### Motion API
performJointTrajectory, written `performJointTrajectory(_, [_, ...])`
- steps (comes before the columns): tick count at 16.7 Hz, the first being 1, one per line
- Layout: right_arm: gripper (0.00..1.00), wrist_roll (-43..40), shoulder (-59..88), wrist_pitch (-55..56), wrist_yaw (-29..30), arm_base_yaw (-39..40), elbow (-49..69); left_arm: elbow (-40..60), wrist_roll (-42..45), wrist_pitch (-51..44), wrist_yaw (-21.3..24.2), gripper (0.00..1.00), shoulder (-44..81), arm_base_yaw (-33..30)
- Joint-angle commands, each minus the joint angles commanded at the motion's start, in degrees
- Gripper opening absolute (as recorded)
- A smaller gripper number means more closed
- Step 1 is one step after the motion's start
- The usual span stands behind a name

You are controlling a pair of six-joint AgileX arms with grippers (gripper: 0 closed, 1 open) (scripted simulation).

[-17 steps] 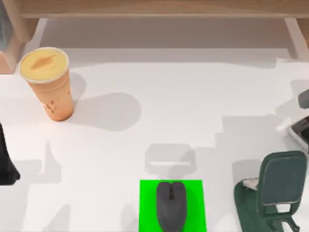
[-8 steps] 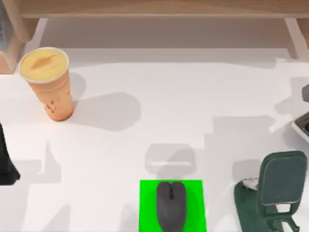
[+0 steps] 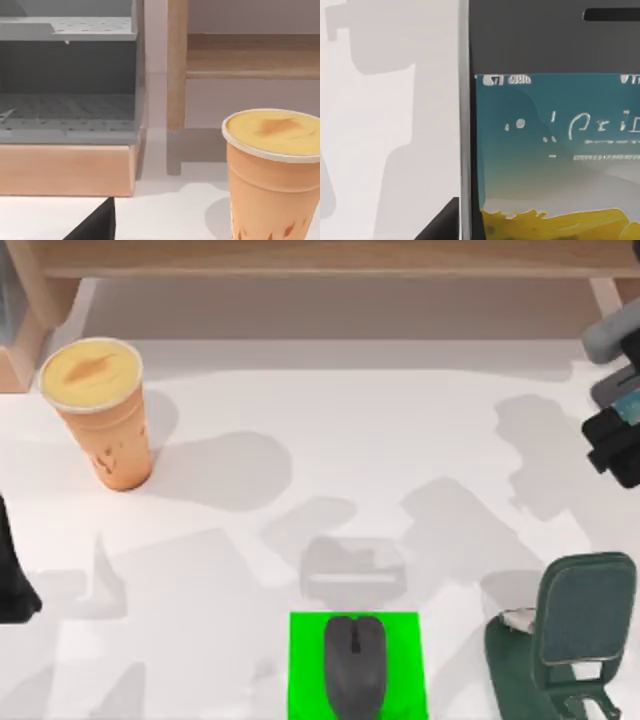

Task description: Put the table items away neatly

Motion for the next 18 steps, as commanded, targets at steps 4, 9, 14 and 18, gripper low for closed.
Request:
performJointTrajectory(4, [0.0,22.4,-13.5,-5.8,16.5,17.1,0.2,0.0,0.0,0.0,0.0,1.0,0.0,0.0])
performJointTrajectory(9, [0.0,56.9,-25.4,-14.2,32.5,41.1,-6.5,0.0,0.0,0.0,0.0,1.0,0.0,0.0])
performJointTrajectory(14, [0.0,86.7,-29.7,-20.4,42.5,63.3,-19.6,0.0,0.0,0.0,0.0,1.0,0.0,0.0])
performJointTrajectory(18, [0.0,100.3,-31.5,-22.7,46.6,75.4,-27.7,0.0,0.0,0.0,0.0,1.0,0.0,0.0])
